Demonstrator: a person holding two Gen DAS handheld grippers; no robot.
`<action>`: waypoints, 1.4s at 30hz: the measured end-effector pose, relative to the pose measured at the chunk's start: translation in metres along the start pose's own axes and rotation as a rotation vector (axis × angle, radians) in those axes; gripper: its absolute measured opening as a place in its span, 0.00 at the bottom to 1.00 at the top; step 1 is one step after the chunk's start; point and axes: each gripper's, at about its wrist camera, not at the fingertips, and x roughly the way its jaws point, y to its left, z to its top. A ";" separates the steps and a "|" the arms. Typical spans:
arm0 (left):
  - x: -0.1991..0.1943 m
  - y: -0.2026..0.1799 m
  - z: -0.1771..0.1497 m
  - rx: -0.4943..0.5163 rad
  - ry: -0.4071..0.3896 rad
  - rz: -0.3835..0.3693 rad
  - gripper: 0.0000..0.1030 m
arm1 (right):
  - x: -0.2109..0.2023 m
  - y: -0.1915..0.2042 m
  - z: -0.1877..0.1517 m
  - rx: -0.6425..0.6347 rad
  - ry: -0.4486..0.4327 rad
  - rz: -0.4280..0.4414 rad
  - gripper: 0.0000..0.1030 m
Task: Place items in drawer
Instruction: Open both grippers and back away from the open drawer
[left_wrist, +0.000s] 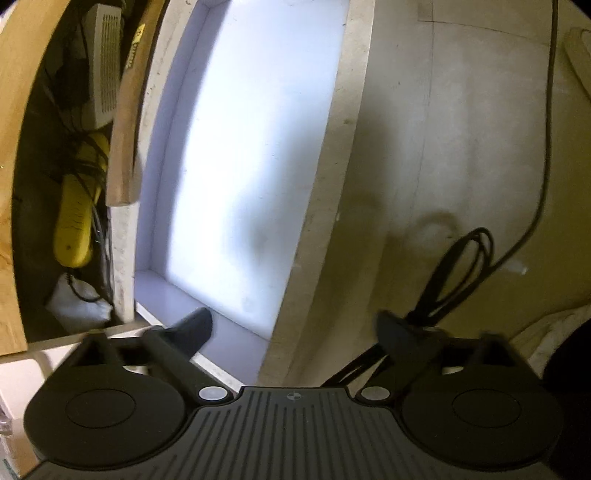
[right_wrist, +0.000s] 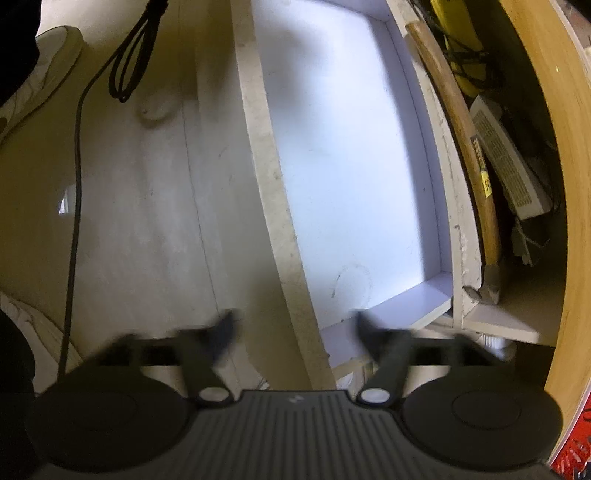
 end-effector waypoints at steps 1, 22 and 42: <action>0.001 0.002 0.001 -0.003 0.001 0.002 0.96 | 0.000 -0.001 0.001 0.010 -0.002 0.006 0.90; -0.021 -0.009 0.004 -0.058 0.026 0.015 0.96 | -0.004 -0.010 0.008 0.121 -0.025 0.085 1.00; -0.035 0.034 0.004 -0.620 0.101 -0.105 0.96 | -0.017 -0.051 0.018 0.653 -0.006 0.178 0.99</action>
